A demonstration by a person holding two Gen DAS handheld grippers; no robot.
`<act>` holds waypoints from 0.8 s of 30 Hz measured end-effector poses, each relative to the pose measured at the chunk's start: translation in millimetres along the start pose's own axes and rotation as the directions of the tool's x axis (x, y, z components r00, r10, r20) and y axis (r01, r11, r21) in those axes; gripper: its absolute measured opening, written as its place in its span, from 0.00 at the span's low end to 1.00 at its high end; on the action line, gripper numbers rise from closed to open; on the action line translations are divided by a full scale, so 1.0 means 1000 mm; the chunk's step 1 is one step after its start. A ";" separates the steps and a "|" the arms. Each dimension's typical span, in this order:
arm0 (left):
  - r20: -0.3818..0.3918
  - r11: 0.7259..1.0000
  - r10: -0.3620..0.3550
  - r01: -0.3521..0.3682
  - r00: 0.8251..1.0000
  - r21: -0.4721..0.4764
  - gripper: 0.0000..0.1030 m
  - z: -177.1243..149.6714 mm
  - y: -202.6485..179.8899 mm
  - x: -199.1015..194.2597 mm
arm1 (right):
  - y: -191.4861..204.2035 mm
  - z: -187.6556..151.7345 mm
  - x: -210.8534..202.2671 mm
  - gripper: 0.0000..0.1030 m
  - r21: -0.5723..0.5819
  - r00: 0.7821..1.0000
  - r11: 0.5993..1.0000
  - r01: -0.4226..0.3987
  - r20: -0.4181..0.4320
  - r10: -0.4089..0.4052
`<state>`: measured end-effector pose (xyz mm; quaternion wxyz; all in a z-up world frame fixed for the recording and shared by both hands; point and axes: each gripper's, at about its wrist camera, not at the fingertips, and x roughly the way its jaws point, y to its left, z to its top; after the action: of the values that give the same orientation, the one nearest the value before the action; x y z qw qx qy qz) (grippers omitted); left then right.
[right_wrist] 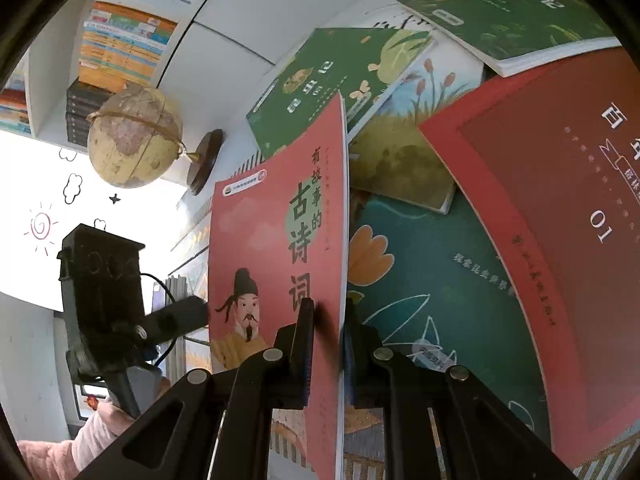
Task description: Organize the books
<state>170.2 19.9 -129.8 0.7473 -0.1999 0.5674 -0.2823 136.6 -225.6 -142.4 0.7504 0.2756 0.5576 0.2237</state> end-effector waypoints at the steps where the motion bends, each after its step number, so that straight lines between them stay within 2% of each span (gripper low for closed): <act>1: -0.008 1.000 0.024 -0.024 1.000 0.011 0.84 0.000 -0.002 -0.001 | 0.000 0.000 0.000 0.12 -0.002 1.000 1.000 0.000 0.002 0.000; 3: -0.024 0.997 0.081 -0.080 0.996 0.023 0.64 0.001 -0.002 -0.002 | 0.003 0.000 -0.003 0.12 -0.009 1.000 1.000 0.009 0.019 -0.008; 4: -0.030 0.994 0.105 -0.104 0.994 0.030 0.62 0.001 -0.003 -0.004 | 0.006 0.000 -0.006 0.12 -0.022 0.999 1.000 0.018 0.029 -0.017; 8: -0.044 0.971 0.221 -0.216 0.974 0.098 0.61 -0.003 -0.009 -0.003 | 0.028 -0.002 -0.012 0.12 -0.107 0.998 0.993 0.048 0.050 -0.043; 13: -0.065 0.945 0.306 -0.295 0.950 0.140 0.61 -0.007 -0.018 0.001 | 0.060 -0.005 -0.008 0.12 -0.235 0.994 0.966 0.111 0.043 -0.103; 19: -0.059 0.945 0.310 -0.301 0.949 0.131 0.62 -0.008 -0.011 -0.016 | 0.075 -0.011 -0.006 0.12 -0.285 0.992 0.950 0.126 0.037 -0.121; 24: -0.033 0.939 0.325 -0.318 0.945 0.133 0.62 -0.007 -0.013 -0.030 | 0.086 -0.014 -0.006 0.12 -0.297 0.994 0.949 0.105 0.025 -0.102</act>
<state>154.8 29.5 -101.4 0.7786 -0.0492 0.5937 -0.1970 118.8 -162.9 -84.1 0.7965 0.1308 0.5278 0.2644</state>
